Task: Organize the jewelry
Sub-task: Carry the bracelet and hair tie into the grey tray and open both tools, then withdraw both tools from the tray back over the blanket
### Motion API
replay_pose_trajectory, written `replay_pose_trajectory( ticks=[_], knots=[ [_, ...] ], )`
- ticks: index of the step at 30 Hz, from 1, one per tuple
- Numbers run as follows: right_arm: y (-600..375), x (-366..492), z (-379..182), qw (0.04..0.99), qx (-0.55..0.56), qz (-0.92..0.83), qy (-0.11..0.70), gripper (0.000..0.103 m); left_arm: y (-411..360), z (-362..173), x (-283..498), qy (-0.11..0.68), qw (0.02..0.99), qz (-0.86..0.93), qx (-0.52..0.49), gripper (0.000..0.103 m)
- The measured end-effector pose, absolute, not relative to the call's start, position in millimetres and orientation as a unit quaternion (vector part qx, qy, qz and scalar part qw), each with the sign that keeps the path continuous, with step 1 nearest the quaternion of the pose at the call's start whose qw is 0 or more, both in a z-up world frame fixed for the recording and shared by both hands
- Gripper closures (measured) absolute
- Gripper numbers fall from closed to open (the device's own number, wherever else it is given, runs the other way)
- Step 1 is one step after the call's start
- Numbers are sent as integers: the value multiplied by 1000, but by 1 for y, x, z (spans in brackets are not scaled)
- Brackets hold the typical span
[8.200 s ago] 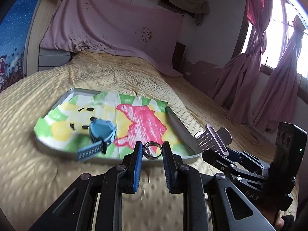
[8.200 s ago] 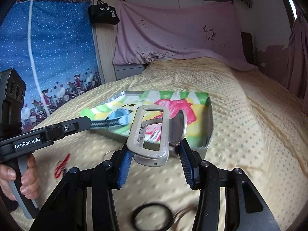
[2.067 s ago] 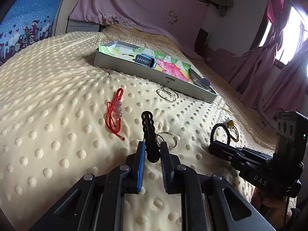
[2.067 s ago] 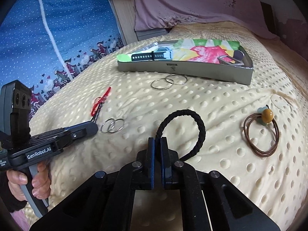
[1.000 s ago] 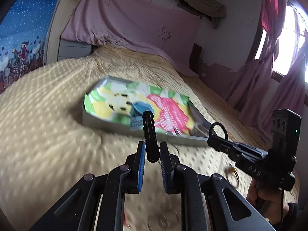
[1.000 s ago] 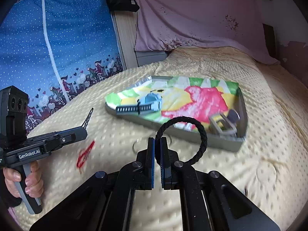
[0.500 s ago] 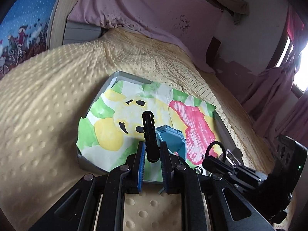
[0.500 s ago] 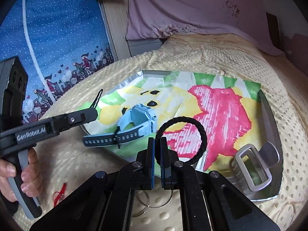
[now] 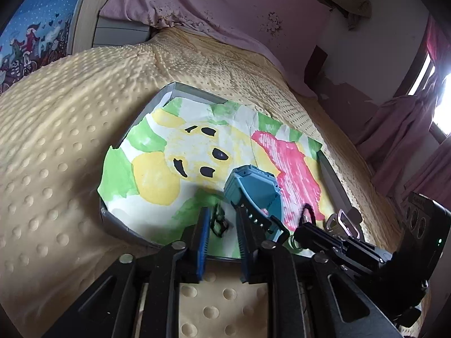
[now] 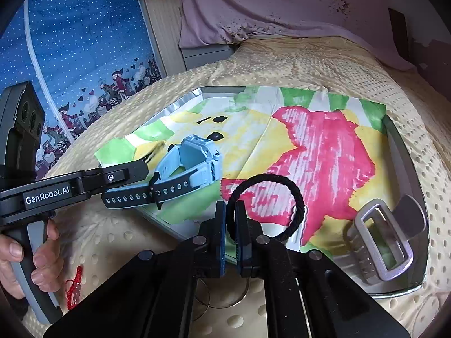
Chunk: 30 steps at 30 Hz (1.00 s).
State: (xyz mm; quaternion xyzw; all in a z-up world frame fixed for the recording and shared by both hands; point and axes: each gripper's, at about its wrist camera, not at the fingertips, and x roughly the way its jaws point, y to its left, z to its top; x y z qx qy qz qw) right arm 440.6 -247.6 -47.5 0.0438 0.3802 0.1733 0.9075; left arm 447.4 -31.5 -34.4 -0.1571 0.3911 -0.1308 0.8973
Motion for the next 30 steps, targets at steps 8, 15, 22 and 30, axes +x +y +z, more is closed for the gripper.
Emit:
replay_pose_trajectory(
  ticks=[8, 15, 22, 30],
  knots=[
    [-257, 429, -41, 915, 47, 157, 369, 76, -30, -23, 429, 374, 911, -114, -132, 73],
    [-270, 394, -20, 936, 55, 131, 324, 59, -23, -6, 390, 321, 933, -94, -131, 33],
    [-287, 340, 6, 959, 67, 110, 253, 27, -17, 7, 336, 258, 957, -57, -122, 3],
    [-294, 273, 27, 976, 72, 98, 183, 8, -22, 28, 274, 192, 978, -28, -79, 0]
  ],
)
